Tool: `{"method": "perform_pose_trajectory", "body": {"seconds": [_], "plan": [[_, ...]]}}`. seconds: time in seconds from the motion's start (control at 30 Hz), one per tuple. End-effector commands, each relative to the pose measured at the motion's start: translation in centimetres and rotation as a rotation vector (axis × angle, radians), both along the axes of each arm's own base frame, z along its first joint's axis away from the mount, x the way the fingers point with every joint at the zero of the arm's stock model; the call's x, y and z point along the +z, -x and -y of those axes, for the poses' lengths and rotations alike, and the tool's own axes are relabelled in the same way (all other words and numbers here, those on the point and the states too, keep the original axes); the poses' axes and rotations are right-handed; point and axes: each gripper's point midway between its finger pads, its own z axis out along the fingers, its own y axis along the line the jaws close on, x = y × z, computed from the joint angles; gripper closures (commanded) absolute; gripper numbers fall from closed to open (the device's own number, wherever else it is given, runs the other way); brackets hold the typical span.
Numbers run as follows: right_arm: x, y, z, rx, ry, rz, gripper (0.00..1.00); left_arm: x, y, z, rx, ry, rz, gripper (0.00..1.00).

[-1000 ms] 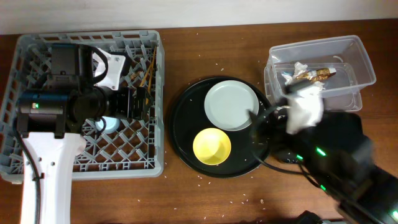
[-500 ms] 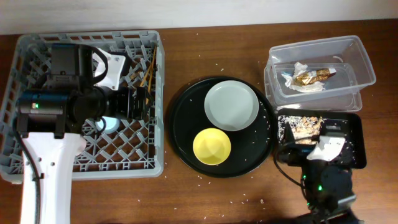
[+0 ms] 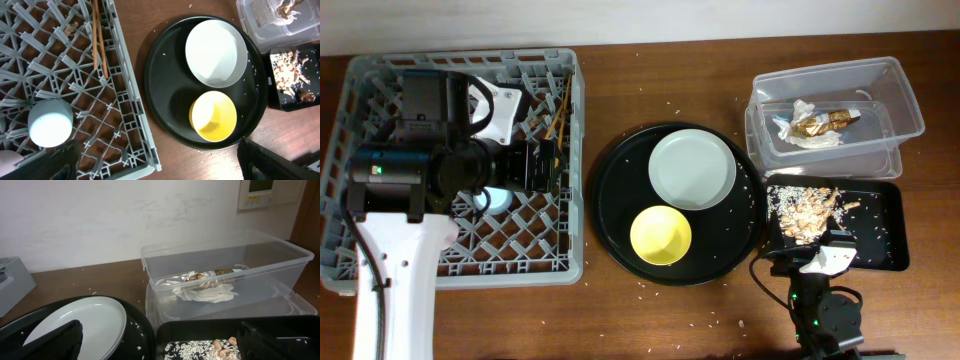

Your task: Sort waste into correct bins and load items into the dishwasher rack

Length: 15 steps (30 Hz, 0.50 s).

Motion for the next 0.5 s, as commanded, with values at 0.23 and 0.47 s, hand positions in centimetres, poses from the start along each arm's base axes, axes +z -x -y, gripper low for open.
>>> {"method": "perform_pose_trajectory", "body": {"seconds": [0.23,0.47], "plan": [[-0.3,0.0,0.1,-0.003,0.000,-0.001,0.02,3.7,-2.1,3.1,-0.050,0.200,0.132,0.01],[-0.3,0.0,0.1,-0.003,0.000,-0.001,0.02,-8.2,-3.3,12.5,-0.156,-0.022,-0.160,0.01]]}}
